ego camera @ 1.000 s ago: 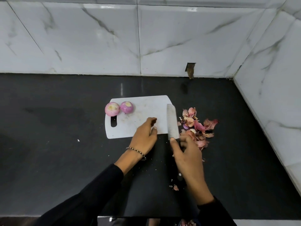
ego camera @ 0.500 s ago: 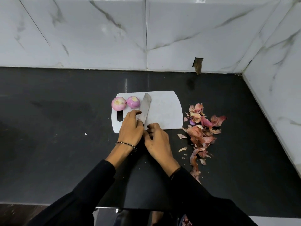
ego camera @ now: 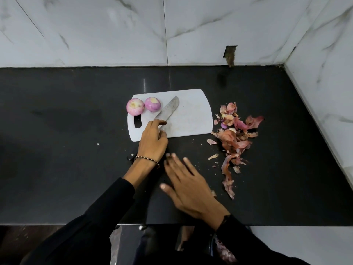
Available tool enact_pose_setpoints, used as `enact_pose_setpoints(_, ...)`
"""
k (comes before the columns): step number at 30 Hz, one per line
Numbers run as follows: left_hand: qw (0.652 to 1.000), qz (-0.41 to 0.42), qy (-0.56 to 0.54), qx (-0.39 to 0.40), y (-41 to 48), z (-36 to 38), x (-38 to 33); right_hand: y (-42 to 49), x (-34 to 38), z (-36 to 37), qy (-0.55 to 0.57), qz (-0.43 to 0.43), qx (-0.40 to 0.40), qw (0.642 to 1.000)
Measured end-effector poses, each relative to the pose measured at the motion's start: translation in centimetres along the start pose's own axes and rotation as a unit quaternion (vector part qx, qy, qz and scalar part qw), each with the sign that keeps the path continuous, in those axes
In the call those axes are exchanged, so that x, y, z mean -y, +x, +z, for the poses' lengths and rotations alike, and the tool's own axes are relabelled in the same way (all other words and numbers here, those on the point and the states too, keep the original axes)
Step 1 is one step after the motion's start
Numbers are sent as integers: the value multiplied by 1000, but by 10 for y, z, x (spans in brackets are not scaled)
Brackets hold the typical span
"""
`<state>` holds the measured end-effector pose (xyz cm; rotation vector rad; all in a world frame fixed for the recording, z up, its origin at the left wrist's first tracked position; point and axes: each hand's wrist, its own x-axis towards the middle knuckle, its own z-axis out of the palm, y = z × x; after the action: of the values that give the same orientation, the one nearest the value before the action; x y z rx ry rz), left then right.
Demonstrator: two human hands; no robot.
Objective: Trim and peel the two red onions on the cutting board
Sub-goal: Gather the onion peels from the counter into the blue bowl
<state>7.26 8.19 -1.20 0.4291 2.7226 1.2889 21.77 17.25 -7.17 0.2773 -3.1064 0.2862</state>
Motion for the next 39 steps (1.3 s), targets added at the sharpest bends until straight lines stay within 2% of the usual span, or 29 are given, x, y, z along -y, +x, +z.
enact_pose_setpoints(5, 1000, -10, -4, 9, -11, -2, 4, -2, -31, -8, -26, 175, -22, 984)
enact_pose_setpoints(7, 1000, -12, -5, 12, -16, -2, 5, -7, -27, -13, -7, 194, -37, 980)
enact_pose_setpoints(12, 1000, 3, -11, 7, -21, 1, 5, -18, 23, -4, 23, -35, 9, 999)
enact_pose_setpoints(14, 1000, 17, -11, 14, -20, -1, 5, -16, 28, 4, -4, -68, 27, 997)
enact_pose_setpoints(16, 999, 32, -18, 16, -17, -5, 6, -9, 15, 4, -17, -22, 19, 999)
enact_pose_setpoints(21, 995, 63, -37, 67, -16, -5, 7, 4, -27, -13, -6, 218, -11, 976)
enact_pose_setpoints(23, 992, 90, -52, 74, -20, 2, 6, 10, -20, -16, 14, 216, -16, 976)
enact_pose_setpoints(25, 989, 106, -66, 81, -22, 7, 4, 20, -6, -13, 11, 150, -13, 988)
enact_pose_setpoints(27, 985, 117, -66, 104, -20, 11, 3, 29, 0, -9, 5, 124, -10, 992)
enact_pose_setpoints(30, 979, 137, -55, 139, -16, 16, 8, 30, -9, -9, 0, 186, -12, 982)
enact_pose_setpoints(34, 975, 156, -39, 154, -12, 17, 11, 17, -22, -13, -11, 313, -32, 949)
enact_pose_setpoints(39, 969, 172, -27, 175, -11, 25, 5, 20, -15, -14, -11, 326, -34, 945)
